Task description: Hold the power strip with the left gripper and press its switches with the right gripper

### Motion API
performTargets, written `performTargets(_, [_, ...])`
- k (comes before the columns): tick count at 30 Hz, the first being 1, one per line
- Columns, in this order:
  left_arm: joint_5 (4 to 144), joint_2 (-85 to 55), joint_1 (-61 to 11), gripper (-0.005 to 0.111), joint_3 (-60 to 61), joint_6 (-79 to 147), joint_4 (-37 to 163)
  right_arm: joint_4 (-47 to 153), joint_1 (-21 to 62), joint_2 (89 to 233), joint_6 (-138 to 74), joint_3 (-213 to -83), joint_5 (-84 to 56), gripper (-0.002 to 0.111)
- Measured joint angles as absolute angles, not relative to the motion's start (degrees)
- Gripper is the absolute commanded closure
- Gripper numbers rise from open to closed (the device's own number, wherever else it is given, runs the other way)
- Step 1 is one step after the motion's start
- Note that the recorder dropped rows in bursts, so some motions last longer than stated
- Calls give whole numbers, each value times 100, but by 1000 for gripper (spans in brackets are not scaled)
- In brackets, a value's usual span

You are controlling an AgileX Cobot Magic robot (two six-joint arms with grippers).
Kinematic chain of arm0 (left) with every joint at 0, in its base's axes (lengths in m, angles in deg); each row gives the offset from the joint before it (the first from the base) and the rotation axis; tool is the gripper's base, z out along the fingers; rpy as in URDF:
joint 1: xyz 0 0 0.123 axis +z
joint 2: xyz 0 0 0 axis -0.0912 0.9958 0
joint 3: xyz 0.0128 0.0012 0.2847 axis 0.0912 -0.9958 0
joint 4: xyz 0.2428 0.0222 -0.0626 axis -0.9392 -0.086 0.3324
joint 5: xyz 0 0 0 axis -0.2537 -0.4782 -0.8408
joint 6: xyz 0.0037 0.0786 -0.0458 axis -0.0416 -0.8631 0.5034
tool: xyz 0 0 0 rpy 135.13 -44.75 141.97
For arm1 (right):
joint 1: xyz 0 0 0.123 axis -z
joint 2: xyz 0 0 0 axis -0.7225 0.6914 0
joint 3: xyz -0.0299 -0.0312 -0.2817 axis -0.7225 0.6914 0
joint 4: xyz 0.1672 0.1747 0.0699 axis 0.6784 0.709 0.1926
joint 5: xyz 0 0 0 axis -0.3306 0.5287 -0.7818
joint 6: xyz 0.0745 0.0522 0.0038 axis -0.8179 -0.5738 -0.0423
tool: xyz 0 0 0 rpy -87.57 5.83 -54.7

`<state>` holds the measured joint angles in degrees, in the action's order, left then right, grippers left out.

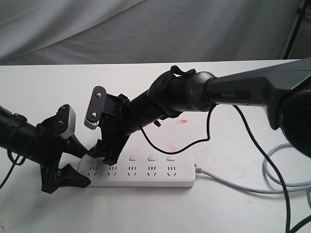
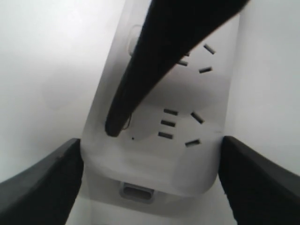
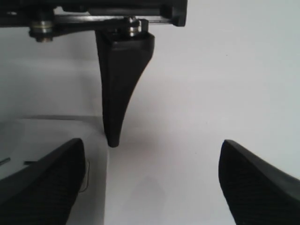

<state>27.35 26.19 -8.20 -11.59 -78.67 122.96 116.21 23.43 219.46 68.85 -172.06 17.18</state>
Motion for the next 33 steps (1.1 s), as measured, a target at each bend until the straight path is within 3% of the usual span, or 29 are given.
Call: performTargets(33, [2735,2619,-820,78,-1159,-7867,12285,10375,2096,21959,6117,-17322,1270,36])
